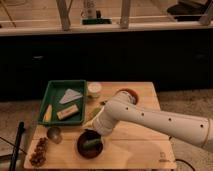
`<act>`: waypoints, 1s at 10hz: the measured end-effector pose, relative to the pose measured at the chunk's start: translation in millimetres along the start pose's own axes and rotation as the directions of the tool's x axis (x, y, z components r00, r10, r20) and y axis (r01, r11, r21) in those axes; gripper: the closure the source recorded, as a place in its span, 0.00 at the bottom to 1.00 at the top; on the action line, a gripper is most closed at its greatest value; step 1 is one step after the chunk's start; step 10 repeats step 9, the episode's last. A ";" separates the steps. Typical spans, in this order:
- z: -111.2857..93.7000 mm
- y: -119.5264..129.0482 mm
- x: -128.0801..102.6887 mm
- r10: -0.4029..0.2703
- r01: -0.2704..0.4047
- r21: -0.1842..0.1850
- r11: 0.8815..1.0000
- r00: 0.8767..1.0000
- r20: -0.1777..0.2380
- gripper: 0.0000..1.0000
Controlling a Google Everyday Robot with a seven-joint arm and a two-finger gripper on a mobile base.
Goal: Place pepper in purple bowl
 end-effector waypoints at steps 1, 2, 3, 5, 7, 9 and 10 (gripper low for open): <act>0.5 -0.2 -0.6 -0.002 0.002 -0.001 1.000 1.000 0.001 0.20; 1.0 0.3 -0.7 -0.003 0.003 -0.001 1.000 1.000 0.003 0.20; 0.5 0.7 -0.5 -0.002 0.002 0.001 1.000 1.000 0.003 0.20; -0.4 1.4 -0.3 -0.004 0.004 0.011 1.000 1.000 0.003 0.20; -2.4 1.4 0.3 -0.006 0.006 0.014 1.000 1.000 -0.002 0.20; -4.8 1.4 0.7 -0.009 0.009 0.015 1.000 1.000 -0.009 0.20; -4.8 1.4 0.7 -0.009 0.009 0.015 1.000 1.000 -0.009 0.20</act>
